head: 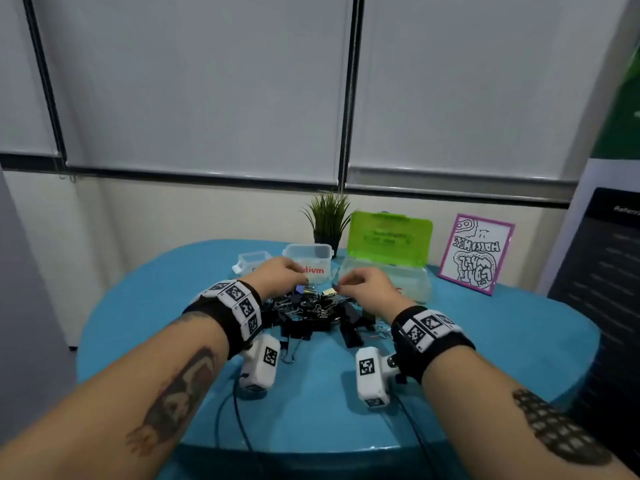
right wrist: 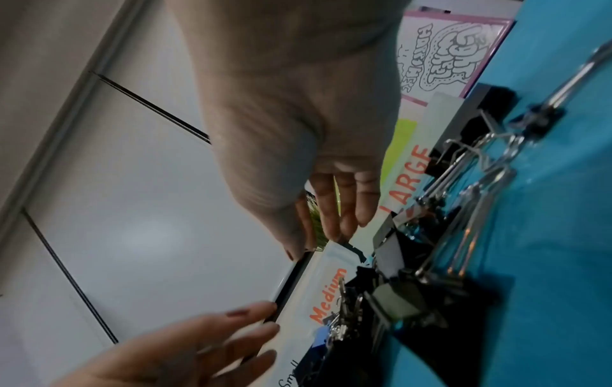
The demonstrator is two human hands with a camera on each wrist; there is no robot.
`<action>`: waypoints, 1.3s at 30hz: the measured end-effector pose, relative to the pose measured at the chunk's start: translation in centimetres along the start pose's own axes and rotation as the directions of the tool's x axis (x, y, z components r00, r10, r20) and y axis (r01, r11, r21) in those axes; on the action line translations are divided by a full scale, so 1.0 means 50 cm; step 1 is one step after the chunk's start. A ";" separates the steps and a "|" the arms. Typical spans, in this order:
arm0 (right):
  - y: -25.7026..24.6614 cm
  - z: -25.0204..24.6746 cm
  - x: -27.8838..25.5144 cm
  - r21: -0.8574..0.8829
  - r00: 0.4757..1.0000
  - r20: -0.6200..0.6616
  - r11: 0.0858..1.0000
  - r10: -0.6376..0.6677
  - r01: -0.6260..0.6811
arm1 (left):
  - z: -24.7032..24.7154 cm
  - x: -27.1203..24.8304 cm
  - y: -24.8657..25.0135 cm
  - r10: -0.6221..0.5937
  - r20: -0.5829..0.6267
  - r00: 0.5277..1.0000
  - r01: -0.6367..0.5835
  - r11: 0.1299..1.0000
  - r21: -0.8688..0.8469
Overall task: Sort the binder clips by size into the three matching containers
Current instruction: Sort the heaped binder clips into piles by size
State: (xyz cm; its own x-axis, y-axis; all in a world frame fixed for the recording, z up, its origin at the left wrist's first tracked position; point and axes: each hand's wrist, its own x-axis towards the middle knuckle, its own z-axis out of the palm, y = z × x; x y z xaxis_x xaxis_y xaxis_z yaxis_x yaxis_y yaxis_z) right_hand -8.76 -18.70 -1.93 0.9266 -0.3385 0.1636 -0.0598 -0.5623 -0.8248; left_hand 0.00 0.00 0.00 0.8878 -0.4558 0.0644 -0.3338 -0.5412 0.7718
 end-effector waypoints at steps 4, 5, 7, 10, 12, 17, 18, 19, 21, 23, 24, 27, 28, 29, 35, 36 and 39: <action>-0.003 0.005 0.022 -0.093 0.987 0.156 0.996 0.030 -0.015 | -0.007 0.022 -0.025 -0.060 -0.017 0.998 0.060 0.998 0.024; -0.001 0.009 0.032 -0.126 0.985 0.168 0.992 0.048 -0.026 | -0.006 0.028 -0.029 -0.077 0.001 0.997 0.077 0.996 0.048; 0.003 0.016 0.049 -0.155 0.980 0.180 0.986 0.084 -0.056 | -0.003 0.041 -0.037 -0.095 0.063 0.993 0.089 0.991 0.101; 0.003 0.023 0.070 -0.189 0.963 0.242 0.979 0.118 -0.072 | 0.005 0.056 -0.044 -0.049 0.231 0.972 0.025 0.994 0.107; 0.003 0.021 0.084 -0.198 0.952 0.283 0.978 0.114 -0.058 | 0.011 0.060 -0.046 -0.013 0.326 0.945 -0.035 0.989 0.142; 0.017 0.025 0.096 -0.131 0.941 0.332 0.991 0.062 -0.019 | 0.017 0.063 -0.070 0.033 0.319 0.947 -0.087 0.984 0.158; 0.022 0.029 0.094 -0.100 0.943 0.330 0.995 0.047 -0.015 | 0.019 0.062 -0.073 0.043 0.314 0.949 -0.095 0.984 0.153; 0.028 0.032 0.092 -0.071 0.947 0.321 0.997 0.031 -0.008 | 0.021 0.063 -0.077 0.056 0.306 0.950 -0.102 0.985 0.137; 0.033 0.035 0.090 -0.034 0.954 0.301 0.999 0.005 0.006 | 0.026 0.064 -0.082 0.082 0.284 0.955 -0.115 0.988 0.101; 0.035 0.037 0.089 -0.011 0.957 0.289 1.000 -0.006 0.009 | 0.030 0.065 -0.089 0.100 0.262 0.960 -0.121 0.991 0.063; 0.036 0.038 0.090 -0.004 0.959 0.283 1.000 -0.008 0.009 | 0.030 0.066 -0.092 0.105 0.260 0.960 -0.119 0.992 0.039; 0.036 0.043 0.093 0.023 0.963 0.267 1.000 -0.024 0.019 | 0.029 0.065 -0.094 0.121 0.258 0.958 -0.121 0.993 -0.015; 0.036 0.046 0.094 0.046 0.966 0.258 0.999 -0.036 0.025 | 0.029 0.066 -0.093 0.127 0.245 0.961 -0.129 0.992 -0.009; 0.037 0.048 0.095 0.073 0.969 0.244 0.997 -0.045 0.028 | 0.029 0.066 -0.090 0.135 0.226 0.965 -0.141 0.990 0.012; 0.040 0.052 0.098 0.167 0.980 0.187 0.986 -0.063 0.032 | 0.031 0.064 -0.082 0.148 0.170 0.974 -0.165 0.982 0.090; 0.040 0.051 0.099 0.173 0.982 0.178 0.984 -0.062 0.030 | 0.032 0.064 -0.082 0.145 0.167 0.975 -0.161 0.983 0.086; 0.039 0.045 0.098 0.159 0.981 0.182 0.986 -0.069 0.040 | 0.033 0.067 -0.081 0.145 0.149 0.978 -0.154 0.987 0.050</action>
State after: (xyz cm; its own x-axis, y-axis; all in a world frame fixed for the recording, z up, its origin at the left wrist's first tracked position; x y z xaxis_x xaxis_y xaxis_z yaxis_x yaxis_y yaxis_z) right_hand -3.48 -19.76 -3.97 0.9806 -0.1558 0.1193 0.0374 -0.4482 -0.8931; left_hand 3.81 -0.50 -3.96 0.7726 -0.6297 0.0807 -0.4820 -0.4990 0.7202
